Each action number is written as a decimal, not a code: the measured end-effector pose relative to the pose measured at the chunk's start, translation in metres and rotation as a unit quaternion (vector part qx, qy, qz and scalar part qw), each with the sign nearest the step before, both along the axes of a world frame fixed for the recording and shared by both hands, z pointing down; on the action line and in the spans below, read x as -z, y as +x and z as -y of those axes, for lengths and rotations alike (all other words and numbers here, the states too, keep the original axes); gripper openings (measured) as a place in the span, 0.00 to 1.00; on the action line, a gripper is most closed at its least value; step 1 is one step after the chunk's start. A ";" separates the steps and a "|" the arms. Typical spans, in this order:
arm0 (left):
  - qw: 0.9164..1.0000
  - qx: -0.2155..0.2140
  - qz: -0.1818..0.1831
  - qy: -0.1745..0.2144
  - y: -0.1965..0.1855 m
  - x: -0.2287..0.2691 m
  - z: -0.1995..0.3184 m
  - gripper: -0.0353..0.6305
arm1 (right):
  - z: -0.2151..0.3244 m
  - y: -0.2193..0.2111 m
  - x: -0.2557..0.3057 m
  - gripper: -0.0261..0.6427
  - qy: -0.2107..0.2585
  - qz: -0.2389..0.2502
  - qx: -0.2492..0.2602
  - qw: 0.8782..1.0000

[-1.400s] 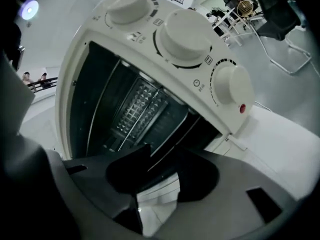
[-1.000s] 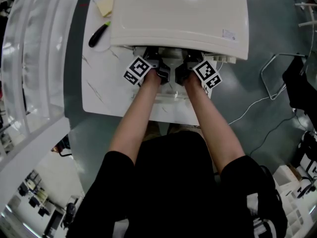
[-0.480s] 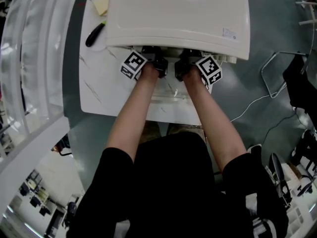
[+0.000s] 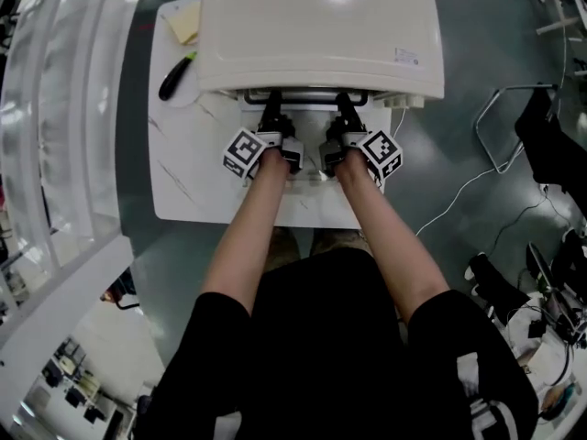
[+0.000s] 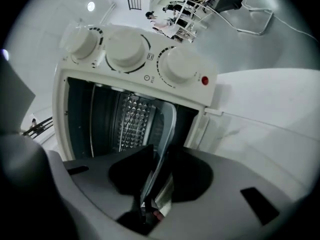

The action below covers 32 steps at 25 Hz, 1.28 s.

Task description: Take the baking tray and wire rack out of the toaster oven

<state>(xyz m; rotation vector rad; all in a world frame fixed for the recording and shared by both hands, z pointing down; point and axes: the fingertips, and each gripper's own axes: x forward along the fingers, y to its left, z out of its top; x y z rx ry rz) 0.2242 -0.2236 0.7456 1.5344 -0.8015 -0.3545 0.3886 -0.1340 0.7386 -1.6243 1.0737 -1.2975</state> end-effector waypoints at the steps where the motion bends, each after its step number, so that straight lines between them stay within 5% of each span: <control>1: 1.000 -0.002 -0.001 -0.003 -0.003 0.001 -0.008 0.21 | -0.008 -0.003 0.001 0.21 -0.001 0.001 0.000 1.000; 21: 0.998 -0.047 -0.019 -0.025 -0.088 0.032 -0.150 0.21 | -0.161 -0.092 0.031 0.20 -0.003 0.031 -0.049 0.998; 32: 0.995 -0.097 -0.032 0.002 -0.133 0.054 -0.193 0.21 | -0.205 -0.140 0.058 0.20 0.002 0.011 -0.033 0.999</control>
